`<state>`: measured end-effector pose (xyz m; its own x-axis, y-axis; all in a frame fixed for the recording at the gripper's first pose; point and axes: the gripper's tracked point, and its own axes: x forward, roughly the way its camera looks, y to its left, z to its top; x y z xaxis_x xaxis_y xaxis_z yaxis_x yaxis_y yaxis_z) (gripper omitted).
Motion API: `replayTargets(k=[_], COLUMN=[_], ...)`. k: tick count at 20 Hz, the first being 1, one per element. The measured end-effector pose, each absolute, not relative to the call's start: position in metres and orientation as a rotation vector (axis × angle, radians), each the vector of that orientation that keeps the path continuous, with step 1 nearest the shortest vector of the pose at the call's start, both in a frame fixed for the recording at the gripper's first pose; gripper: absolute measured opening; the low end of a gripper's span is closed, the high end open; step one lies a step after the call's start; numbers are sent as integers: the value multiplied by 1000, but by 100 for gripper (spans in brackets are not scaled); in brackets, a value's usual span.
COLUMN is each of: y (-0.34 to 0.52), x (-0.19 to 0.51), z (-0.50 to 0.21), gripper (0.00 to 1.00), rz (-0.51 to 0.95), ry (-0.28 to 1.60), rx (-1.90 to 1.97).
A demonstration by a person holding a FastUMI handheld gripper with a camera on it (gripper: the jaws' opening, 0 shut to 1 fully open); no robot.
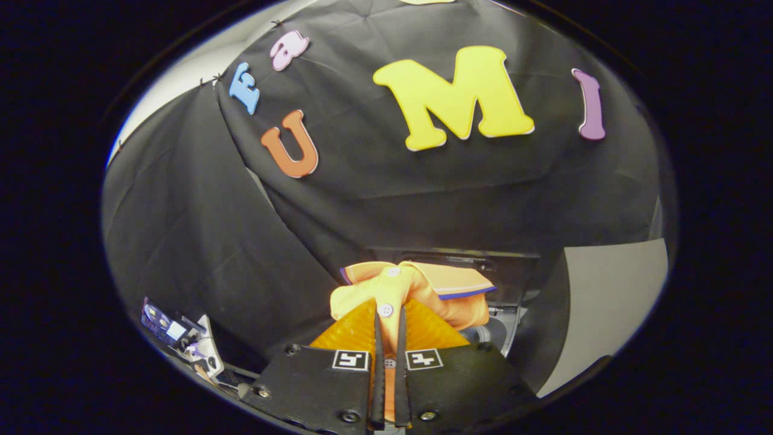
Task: Put the clothes into the washing machine and then close the washing machine lid.
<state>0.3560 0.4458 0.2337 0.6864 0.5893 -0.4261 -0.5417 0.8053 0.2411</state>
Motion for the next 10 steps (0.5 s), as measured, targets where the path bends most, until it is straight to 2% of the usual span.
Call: replayTargets(k=[10], y=[479], x=[422], z=[133], gripper=[9], rz=[601], ry=[715], rx=[53])
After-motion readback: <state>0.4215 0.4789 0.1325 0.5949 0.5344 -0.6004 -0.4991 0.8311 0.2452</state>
